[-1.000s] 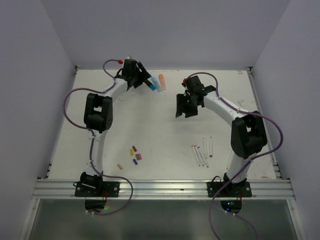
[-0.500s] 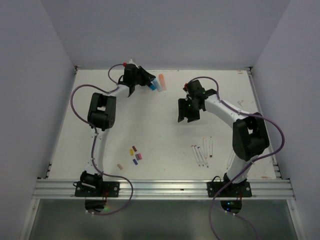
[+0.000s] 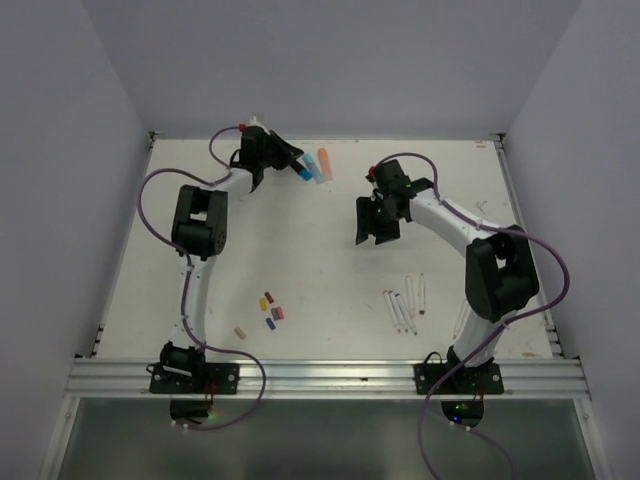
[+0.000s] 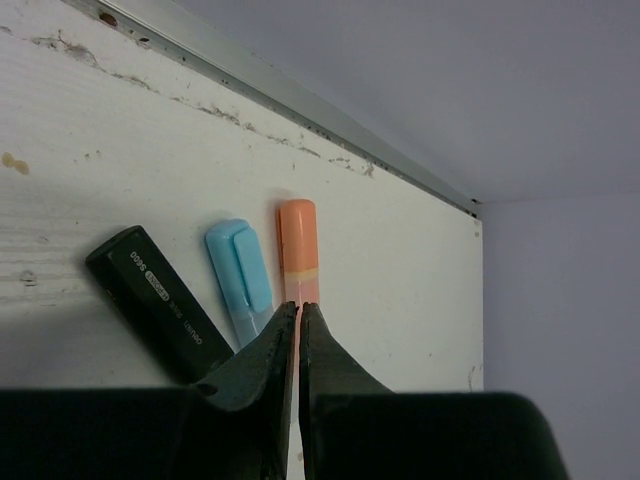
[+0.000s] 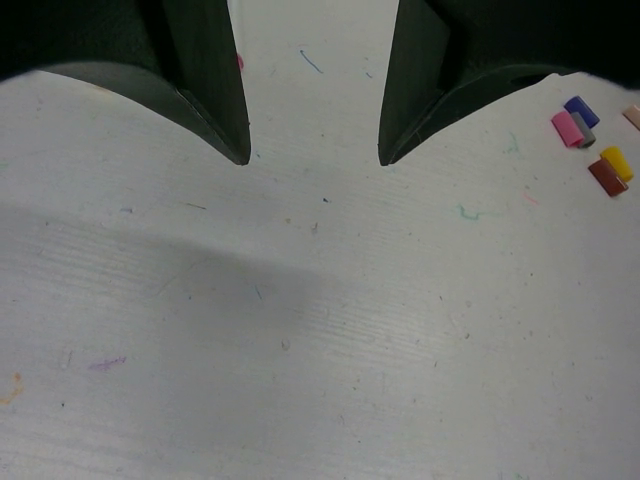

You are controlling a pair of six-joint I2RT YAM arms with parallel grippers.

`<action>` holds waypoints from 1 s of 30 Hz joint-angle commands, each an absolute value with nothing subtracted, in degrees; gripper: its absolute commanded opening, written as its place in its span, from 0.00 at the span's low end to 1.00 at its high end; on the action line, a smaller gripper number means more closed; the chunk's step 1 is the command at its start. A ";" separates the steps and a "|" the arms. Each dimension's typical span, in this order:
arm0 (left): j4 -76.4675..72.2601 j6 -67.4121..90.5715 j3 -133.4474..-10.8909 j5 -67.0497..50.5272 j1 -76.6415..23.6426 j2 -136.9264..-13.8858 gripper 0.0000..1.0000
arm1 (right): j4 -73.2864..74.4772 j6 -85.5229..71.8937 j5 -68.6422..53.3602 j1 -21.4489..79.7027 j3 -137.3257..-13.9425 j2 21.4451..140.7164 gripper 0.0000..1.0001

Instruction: Open the pen caps

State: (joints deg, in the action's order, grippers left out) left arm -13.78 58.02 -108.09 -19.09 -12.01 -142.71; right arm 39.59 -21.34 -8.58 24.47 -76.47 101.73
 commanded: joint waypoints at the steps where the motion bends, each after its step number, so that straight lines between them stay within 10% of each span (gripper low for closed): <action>1: -14.59 57.22 -108.71 -19.69 -11.51 -144.40 0.07 | 38.67 -20.39 -8.61 24.78 -76.38 98.35 0.58; 17: -1.06 52.38 -111.98 -17.14 -11.60 -145.73 0.08 | 37.88 -21.36 -8.96 24.70 -74.97 97.47 0.58; 30: -10.80 53.79 -83.53 -21.79 -12.04 -132.46 0.08 | 37.88 -22.06 -10.20 26.10 -79.79 101.42 0.58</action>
State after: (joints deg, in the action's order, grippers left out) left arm -11.14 54.96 -90.13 -20.32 -11.77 -134.65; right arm 38.76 -21.82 -9.08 24.88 -76.03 100.29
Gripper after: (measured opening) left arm 0.075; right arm 0.579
